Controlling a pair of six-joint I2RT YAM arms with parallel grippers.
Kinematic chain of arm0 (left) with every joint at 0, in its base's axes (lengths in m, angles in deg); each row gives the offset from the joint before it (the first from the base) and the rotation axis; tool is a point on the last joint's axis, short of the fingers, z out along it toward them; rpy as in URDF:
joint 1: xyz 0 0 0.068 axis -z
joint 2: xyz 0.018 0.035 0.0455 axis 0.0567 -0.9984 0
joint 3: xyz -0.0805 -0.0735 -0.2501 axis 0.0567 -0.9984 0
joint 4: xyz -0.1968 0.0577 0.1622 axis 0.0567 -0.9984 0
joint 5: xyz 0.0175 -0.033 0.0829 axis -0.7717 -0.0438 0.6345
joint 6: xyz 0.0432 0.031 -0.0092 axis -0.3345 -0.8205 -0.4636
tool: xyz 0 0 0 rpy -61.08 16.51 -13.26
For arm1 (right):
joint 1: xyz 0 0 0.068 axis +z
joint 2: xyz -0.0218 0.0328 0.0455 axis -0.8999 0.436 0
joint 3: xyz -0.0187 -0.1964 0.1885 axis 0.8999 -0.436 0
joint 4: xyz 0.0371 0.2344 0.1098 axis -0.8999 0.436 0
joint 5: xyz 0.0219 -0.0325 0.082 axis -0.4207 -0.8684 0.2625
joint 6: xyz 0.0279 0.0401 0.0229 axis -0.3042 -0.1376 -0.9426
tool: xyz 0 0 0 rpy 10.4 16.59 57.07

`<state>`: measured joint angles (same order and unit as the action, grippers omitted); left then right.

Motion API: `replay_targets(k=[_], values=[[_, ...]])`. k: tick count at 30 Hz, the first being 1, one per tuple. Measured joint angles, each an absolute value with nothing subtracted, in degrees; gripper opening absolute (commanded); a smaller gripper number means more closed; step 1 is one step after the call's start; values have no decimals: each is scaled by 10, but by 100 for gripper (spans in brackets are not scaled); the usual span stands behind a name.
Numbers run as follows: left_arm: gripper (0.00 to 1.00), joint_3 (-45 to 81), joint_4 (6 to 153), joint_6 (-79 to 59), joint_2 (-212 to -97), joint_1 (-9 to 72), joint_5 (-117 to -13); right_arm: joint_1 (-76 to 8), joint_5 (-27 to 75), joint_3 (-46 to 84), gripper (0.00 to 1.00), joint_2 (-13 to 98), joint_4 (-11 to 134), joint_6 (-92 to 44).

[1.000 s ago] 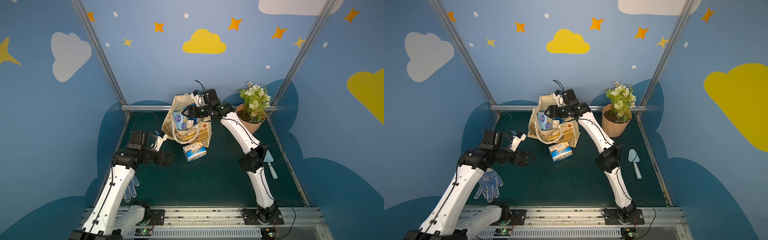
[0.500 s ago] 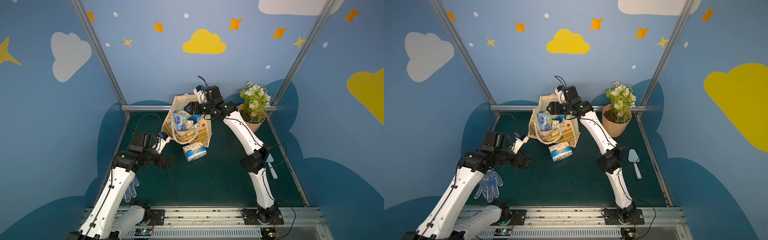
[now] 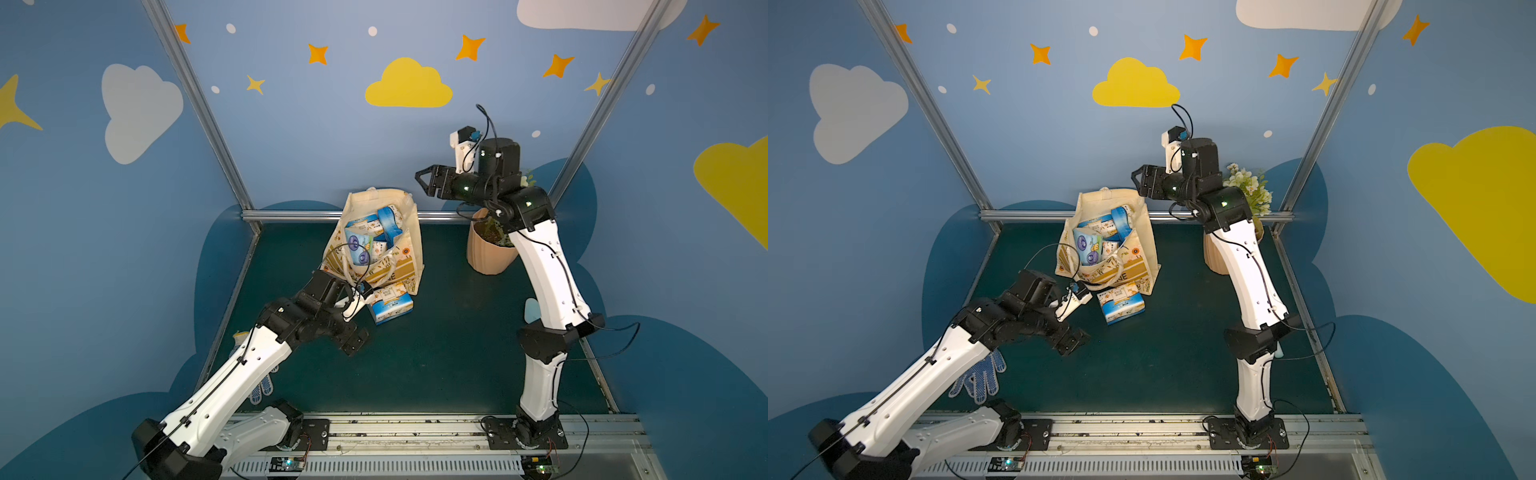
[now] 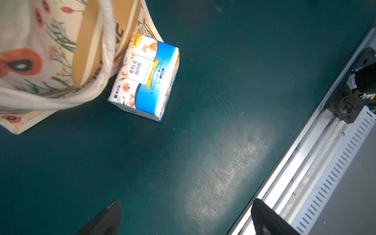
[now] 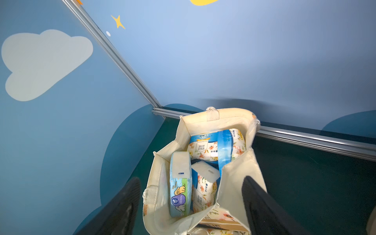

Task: Put tissues into the canvas bag
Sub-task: Place the pack of facial tissues in the canvas bag, then adjust the pack of facial tissues at the center of the board.

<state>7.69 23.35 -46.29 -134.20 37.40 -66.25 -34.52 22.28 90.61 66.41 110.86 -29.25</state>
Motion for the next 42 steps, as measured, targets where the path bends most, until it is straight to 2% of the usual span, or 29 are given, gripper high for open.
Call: replay_targets(k=[3,7,15,21,29,42], values=[[100,77,260,-455,-1383,429,-612,-344,212,859,80,633,1127,-292],[100,91,295,-443,-1476,494,-525,-345,192,720,81,550,1147,-292],[100,241,309,-413,-1739,592,-334,-383,121,411,83,237,1173,-312],[100,320,317,-404,-1859,607,-225,-401,78,308,83,58,1216,-333],[100,380,313,-390,-1905,599,-149,-408,53,224,84,5,1273,-346],[100,373,283,-363,-1900,515,-214,-408,50,204,85,-20,1278,-351]])
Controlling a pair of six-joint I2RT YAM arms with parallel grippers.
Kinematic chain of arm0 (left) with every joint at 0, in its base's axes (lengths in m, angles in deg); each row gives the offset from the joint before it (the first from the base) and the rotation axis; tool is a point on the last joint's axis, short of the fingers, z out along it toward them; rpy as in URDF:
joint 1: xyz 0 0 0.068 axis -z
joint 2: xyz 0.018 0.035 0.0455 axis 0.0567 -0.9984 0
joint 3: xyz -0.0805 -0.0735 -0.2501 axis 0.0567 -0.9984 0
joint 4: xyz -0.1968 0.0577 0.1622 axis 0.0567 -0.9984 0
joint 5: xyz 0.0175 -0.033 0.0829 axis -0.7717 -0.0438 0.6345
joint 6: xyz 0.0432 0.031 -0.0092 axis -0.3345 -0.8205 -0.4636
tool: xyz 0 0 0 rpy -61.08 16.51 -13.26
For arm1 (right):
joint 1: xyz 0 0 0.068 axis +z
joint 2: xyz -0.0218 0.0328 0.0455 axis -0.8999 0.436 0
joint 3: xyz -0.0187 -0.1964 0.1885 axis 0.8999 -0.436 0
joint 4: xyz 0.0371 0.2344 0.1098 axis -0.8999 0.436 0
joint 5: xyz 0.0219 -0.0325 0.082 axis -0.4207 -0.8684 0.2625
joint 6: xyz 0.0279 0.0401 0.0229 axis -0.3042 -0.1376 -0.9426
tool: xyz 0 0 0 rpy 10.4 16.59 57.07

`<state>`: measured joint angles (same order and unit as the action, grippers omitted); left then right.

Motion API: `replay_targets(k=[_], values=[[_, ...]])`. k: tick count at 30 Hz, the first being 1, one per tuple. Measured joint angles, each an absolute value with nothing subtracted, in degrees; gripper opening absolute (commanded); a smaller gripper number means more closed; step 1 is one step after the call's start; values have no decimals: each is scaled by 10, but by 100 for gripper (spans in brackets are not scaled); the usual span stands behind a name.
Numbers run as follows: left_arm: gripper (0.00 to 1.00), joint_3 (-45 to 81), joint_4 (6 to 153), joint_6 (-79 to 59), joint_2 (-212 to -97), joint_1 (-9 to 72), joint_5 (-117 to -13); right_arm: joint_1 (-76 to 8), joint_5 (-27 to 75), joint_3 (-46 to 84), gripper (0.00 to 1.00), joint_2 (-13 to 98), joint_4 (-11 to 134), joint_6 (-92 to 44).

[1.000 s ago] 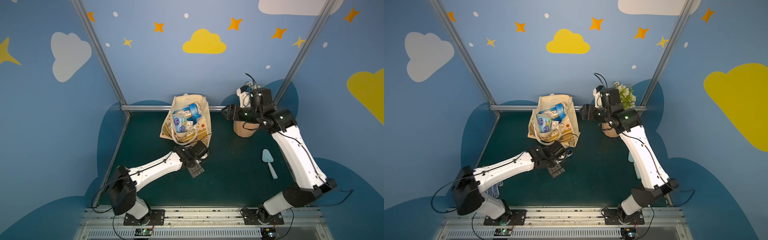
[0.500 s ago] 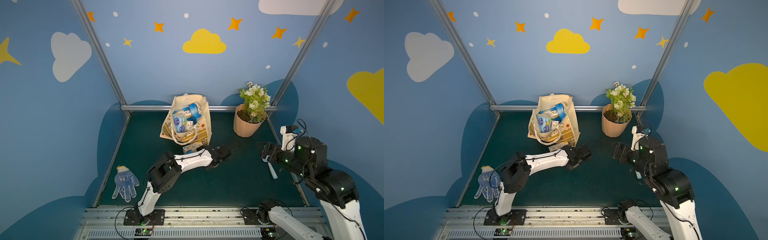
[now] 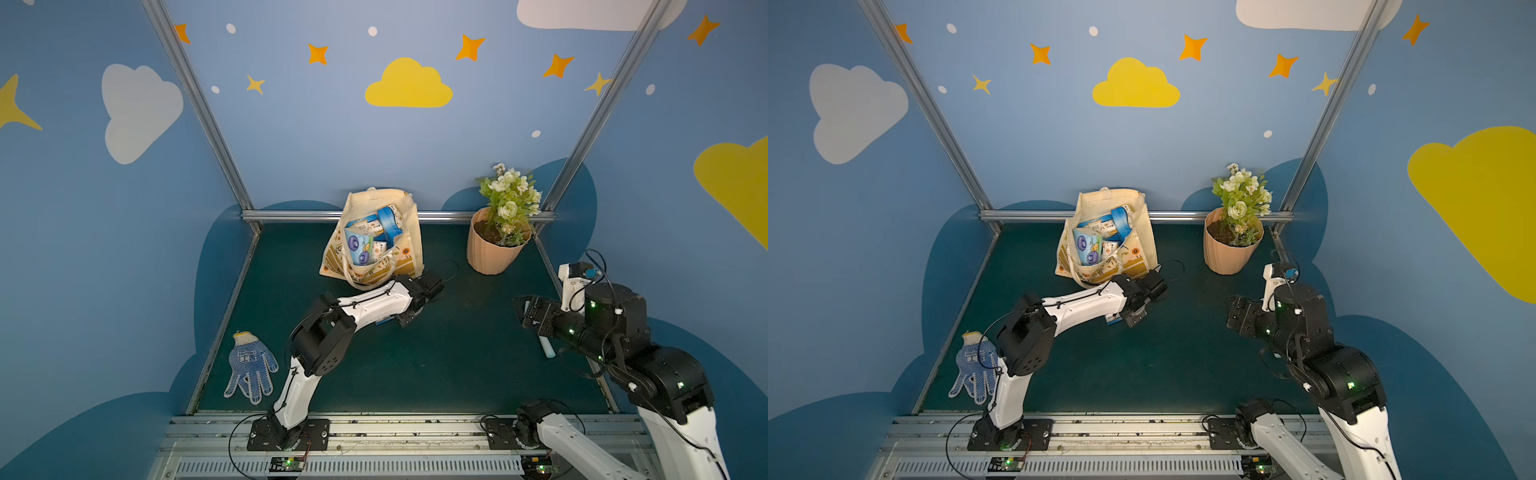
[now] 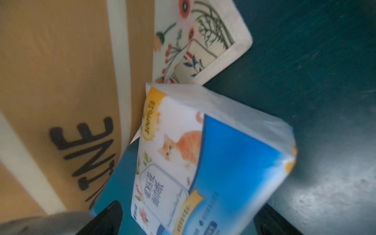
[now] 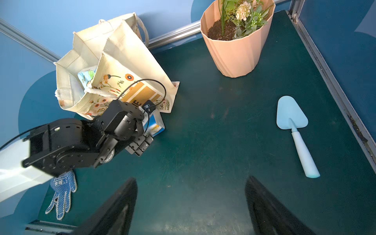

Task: Put tissues into the canvas bag
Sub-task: Adjust the pack of facial tissues at the center of the board.

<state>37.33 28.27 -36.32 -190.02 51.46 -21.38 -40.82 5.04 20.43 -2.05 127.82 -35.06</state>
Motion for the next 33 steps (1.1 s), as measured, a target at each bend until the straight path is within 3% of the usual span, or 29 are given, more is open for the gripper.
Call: replay_targets(k=[22,33], values=[[100,347,320,-372,-1903,479,-288,-409,31,187,85,-67,1309,-354],[100,345,320,-372,-1888,581,-341,-409,29,180,85,-70,1312,-352]])
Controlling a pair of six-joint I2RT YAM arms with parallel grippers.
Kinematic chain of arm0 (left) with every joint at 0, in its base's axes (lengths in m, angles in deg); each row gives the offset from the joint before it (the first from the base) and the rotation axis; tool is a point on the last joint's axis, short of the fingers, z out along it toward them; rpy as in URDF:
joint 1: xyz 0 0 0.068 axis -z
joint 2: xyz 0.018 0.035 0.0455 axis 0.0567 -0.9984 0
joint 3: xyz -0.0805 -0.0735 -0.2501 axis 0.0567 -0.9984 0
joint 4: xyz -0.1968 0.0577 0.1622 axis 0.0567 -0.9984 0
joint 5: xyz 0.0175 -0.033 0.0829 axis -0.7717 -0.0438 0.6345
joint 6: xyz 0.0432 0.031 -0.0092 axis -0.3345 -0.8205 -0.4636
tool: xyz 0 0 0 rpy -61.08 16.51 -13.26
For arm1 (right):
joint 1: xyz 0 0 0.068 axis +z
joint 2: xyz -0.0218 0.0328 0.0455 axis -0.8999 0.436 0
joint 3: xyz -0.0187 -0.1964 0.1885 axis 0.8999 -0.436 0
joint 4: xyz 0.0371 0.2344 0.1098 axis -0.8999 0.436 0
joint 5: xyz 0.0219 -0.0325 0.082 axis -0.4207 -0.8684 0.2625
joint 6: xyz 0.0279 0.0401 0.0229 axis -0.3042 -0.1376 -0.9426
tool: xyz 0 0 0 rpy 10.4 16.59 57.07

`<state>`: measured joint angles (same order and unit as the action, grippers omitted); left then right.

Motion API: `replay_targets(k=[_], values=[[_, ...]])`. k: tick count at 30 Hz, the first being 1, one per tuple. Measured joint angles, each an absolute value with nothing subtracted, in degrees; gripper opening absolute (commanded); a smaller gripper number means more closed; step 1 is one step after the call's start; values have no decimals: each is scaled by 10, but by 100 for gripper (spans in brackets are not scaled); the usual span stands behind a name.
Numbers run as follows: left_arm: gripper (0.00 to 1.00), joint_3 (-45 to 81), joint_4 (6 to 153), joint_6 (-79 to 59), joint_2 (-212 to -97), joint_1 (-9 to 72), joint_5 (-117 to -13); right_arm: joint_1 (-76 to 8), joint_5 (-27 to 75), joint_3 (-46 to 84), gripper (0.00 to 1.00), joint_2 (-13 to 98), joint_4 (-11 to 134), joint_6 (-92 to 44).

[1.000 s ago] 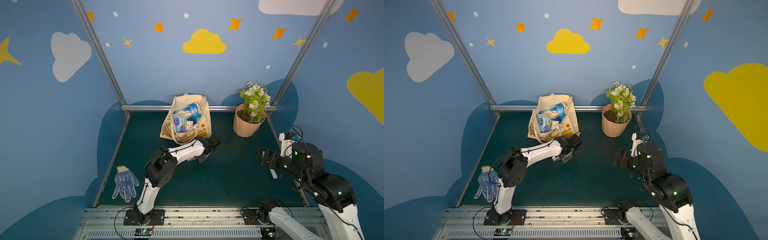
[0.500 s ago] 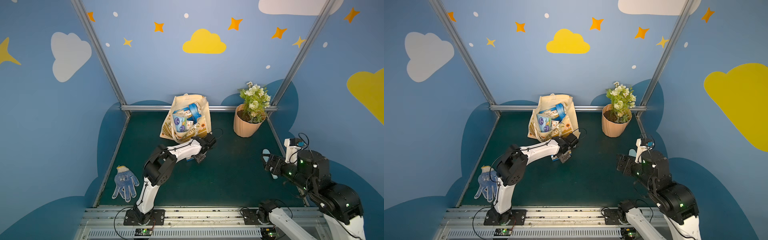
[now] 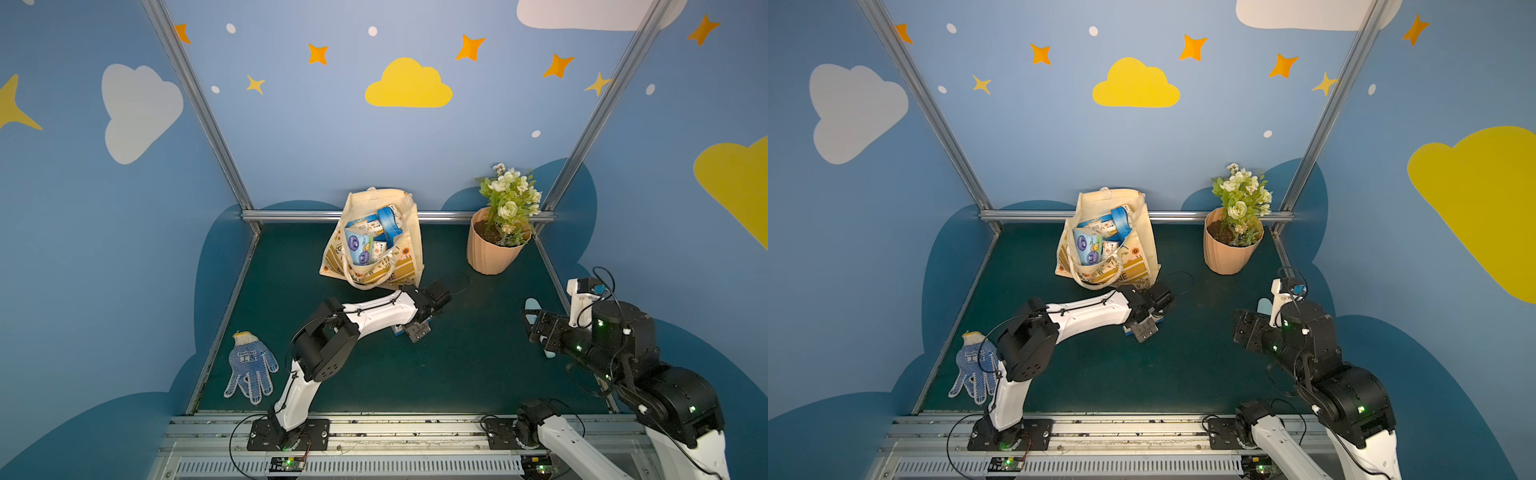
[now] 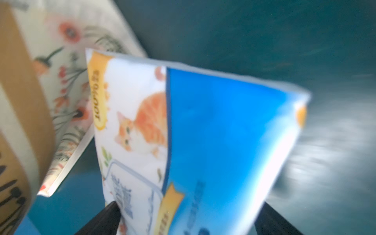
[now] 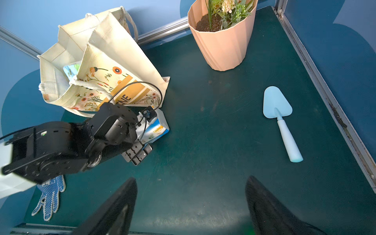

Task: Put tissues into the canvas bag
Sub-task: Adjust the pack of facial tissues at the center of the board.

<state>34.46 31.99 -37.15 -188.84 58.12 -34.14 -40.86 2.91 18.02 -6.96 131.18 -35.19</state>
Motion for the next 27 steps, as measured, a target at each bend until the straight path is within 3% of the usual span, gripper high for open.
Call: replay_targets(k=[5,13,19,27], values=[[100,383,284,-368,-1884,611,-371,-409,29,178,86,-70,1312,-352],[100,465,241,-365,-1876,587,-413,-409,29,159,88,-70,1311,-352],[100,465,216,-376,-1882,571,-484,-409,29,158,89,-76,1311,-352],[100,475,216,-413,-1909,551,-498,-409,24,158,89,-90,1314,-352]])
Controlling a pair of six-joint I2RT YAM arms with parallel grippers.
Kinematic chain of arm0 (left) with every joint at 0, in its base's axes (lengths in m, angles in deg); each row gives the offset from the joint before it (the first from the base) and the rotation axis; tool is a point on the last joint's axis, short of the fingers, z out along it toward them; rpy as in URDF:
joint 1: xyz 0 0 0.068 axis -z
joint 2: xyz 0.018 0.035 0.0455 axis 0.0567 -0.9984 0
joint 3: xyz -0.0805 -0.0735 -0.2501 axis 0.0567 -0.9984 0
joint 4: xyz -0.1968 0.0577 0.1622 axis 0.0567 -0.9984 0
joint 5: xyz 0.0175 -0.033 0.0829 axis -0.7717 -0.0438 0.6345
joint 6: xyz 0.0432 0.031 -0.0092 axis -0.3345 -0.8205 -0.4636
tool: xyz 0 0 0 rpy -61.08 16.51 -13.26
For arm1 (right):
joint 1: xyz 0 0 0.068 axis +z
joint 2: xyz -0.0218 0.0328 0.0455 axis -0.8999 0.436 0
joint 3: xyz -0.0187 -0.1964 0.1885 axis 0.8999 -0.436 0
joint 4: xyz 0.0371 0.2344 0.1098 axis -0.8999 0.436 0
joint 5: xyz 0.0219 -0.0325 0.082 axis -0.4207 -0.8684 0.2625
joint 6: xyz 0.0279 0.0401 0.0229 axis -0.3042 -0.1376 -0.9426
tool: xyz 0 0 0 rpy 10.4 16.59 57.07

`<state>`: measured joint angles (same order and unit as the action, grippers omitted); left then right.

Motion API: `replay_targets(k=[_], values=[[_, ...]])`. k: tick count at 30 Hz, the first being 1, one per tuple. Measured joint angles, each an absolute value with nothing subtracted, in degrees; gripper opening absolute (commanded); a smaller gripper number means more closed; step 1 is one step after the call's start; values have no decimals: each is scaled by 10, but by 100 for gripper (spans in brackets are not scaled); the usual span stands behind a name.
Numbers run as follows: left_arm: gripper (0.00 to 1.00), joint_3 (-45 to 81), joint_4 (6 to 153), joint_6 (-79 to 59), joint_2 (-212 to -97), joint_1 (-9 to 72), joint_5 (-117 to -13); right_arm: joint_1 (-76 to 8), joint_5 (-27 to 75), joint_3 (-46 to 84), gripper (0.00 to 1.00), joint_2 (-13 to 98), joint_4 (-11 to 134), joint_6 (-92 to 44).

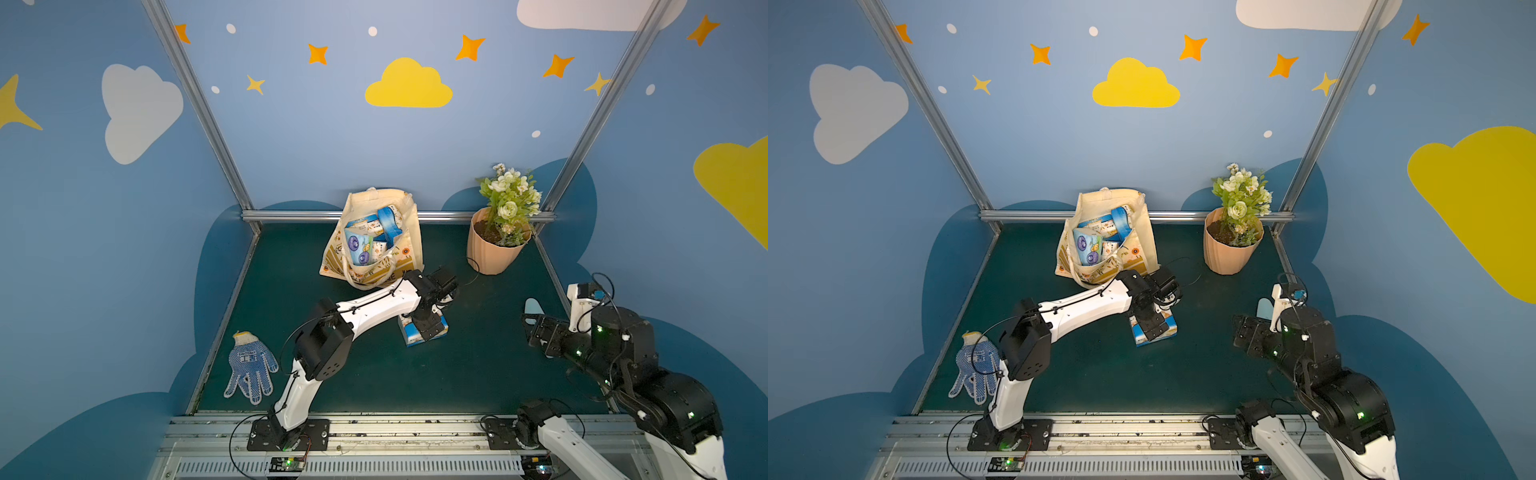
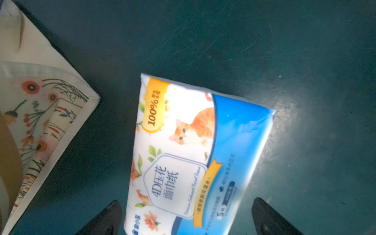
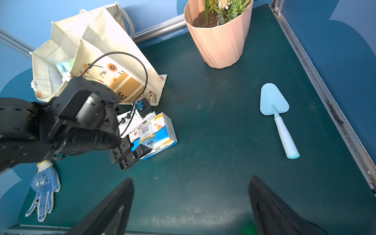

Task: Put tissues into the canvas bag
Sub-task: Adjust the pack of facial tissues at the center of the board, then pick up the pack of facial tissues from the center of the board.

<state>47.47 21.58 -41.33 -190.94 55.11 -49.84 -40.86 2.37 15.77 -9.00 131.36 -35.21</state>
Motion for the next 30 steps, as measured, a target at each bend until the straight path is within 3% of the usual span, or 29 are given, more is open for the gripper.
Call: replay_targets(k=[13,30], values=[[100,501,187,-475,-1936,536,-565,-409,23,157,89,-90,1314,-352],[100,508,192,-495,-1991,524,-551,-409,23,138,89,-90,1315,-352]])
